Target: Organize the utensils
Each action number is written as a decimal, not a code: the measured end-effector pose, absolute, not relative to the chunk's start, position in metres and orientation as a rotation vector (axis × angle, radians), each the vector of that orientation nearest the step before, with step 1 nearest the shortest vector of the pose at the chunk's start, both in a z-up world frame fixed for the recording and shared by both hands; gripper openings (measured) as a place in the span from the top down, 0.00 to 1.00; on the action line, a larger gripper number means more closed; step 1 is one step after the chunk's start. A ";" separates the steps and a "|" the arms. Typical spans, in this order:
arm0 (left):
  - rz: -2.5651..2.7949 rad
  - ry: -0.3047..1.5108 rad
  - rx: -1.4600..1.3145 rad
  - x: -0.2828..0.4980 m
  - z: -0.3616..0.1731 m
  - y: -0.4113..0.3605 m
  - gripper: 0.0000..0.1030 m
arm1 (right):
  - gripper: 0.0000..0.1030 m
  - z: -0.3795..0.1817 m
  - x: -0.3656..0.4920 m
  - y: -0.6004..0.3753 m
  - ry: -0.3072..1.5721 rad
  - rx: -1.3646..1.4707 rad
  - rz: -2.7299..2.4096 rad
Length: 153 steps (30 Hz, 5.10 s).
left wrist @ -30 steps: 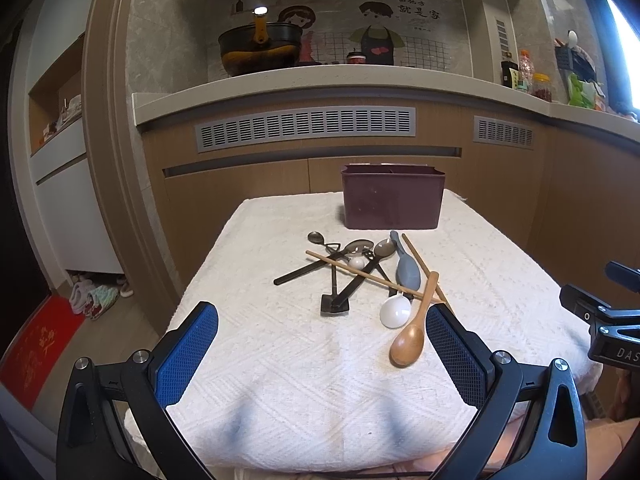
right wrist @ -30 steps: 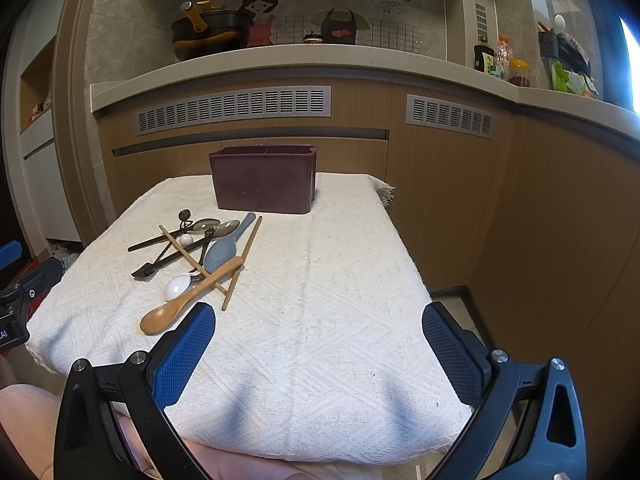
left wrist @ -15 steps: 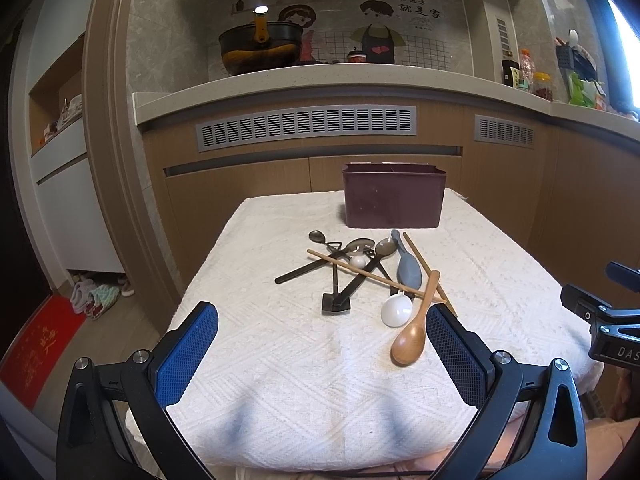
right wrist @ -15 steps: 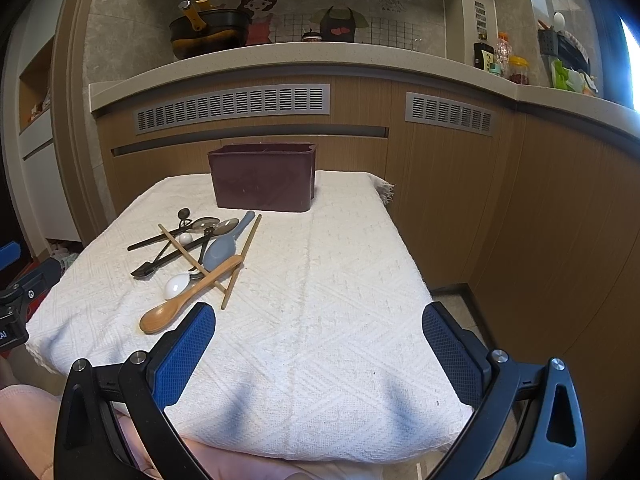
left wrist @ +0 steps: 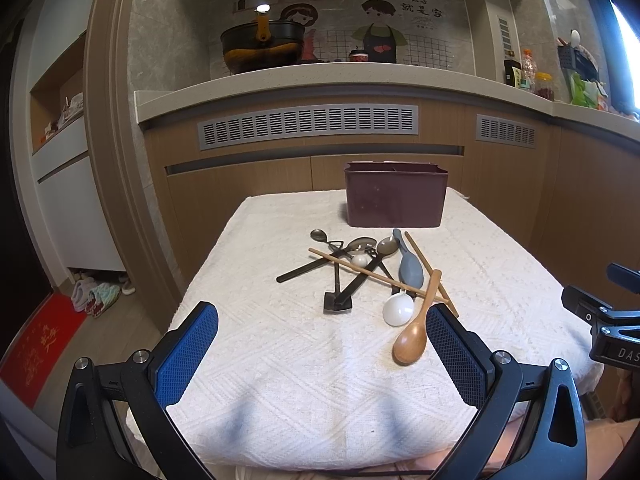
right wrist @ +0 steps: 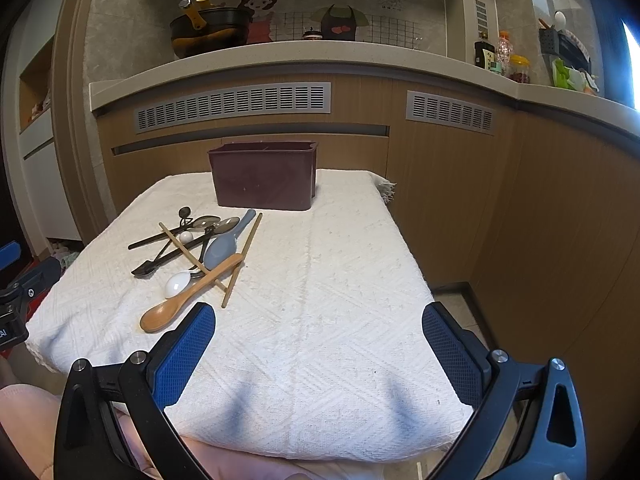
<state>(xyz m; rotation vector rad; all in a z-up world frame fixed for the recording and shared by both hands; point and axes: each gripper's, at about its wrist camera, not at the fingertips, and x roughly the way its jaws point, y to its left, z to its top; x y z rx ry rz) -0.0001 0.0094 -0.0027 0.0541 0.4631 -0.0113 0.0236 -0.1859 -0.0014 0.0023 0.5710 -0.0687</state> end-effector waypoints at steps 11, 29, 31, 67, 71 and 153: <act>-0.011 0.463 0.053 0.000 -0.003 0.010 0.00 | 0.00 -0.001 0.024 -0.187 0.576 0.007 -0.067; -0.026 0.495 0.060 0.010 -0.007 0.011 0.00 | 0.00 0.003 0.035 -0.188 0.580 -0.008 -0.033; -0.040 0.512 0.064 0.016 -0.007 0.011 0.00 | 0.00 0.005 0.042 -0.189 0.572 -0.016 -0.036; -0.114 0.656 -0.035 0.181 -0.031 0.104 0.12 | 0.75 -0.043 0.255 -0.071 0.944 -0.191 0.392; -0.241 0.717 -0.058 0.190 -0.035 0.087 0.31 | 0.75 -0.051 0.260 -0.093 0.964 -0.180 0.281; -0.267 0.746 -0.274 0.223 -0.014 0.058 0.68 | 0.91 -0.059 0.280 -0.125 0.928 -0.161 0.268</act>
